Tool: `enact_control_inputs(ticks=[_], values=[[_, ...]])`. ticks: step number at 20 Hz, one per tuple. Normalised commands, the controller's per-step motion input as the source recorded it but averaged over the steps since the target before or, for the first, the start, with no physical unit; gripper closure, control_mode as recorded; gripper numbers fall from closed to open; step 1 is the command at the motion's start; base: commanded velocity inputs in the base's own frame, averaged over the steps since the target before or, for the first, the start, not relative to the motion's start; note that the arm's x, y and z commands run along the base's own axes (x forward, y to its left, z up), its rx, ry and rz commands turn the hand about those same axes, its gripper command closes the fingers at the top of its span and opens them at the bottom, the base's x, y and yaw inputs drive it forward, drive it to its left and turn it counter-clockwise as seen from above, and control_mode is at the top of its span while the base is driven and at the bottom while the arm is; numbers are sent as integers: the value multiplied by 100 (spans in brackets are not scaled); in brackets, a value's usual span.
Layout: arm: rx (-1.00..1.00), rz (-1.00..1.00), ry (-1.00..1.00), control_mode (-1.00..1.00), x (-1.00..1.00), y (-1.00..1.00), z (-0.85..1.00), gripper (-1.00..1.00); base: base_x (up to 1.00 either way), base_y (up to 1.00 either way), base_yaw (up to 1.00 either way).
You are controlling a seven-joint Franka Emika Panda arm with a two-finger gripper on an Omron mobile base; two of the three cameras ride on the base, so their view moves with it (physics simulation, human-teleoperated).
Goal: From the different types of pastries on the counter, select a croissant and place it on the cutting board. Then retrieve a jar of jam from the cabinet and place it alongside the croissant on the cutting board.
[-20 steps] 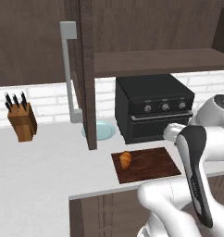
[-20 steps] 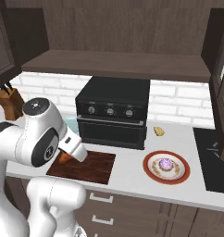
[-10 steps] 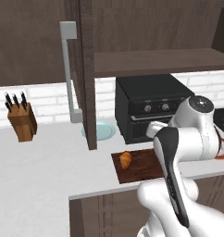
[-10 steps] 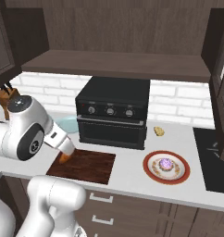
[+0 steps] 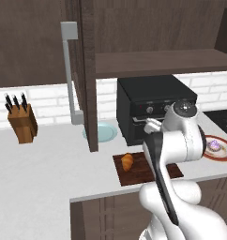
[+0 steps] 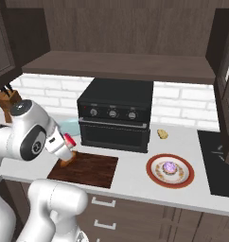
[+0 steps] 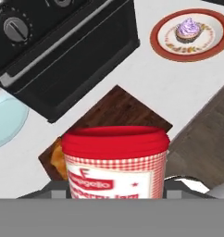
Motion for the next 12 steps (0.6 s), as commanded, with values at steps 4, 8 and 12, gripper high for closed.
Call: enact_control_inputs(ticks=[4,8,12], values=[[0,-26,-41,-100,0,0,-100,100,0,0,0],[2,-22,-35,-100,0,0,-100,100,0,0,0],[15,-19,-12,-100,0,-11,-100,100,0,0,0]])
